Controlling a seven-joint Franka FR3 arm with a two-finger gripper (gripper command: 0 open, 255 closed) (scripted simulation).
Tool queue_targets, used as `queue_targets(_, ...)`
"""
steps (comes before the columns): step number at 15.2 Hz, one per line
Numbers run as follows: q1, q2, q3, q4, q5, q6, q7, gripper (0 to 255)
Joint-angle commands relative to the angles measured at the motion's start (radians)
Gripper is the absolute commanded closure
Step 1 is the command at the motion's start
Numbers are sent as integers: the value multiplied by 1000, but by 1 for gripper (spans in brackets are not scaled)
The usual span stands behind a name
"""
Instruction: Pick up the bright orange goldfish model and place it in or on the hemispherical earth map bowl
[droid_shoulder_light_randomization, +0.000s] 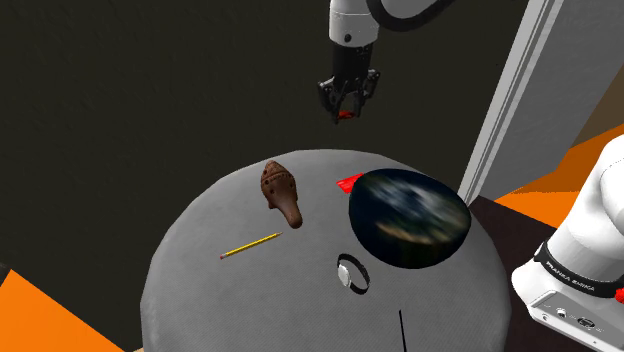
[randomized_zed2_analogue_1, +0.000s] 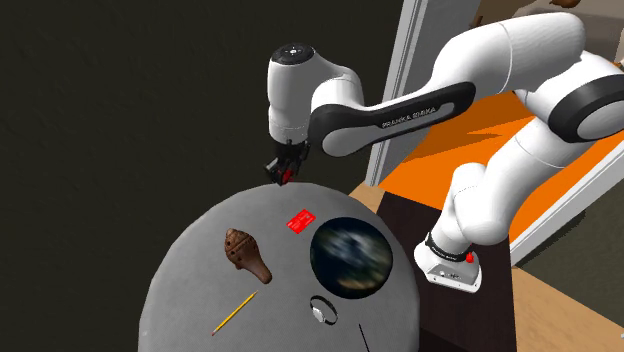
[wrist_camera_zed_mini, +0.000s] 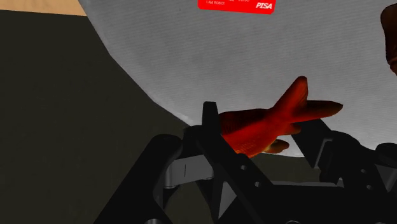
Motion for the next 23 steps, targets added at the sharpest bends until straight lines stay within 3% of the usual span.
queue_targets(1,0,-4,-1,25,2,-29,-4,255)
queue_targets(6,0,-5,-2,86,5,-91,-13,255)
queue_targets(14,72,-212,72,-79,70,-140,97,255)
queue_targets(23,169,-394,180,-172,166,-234,243,255)
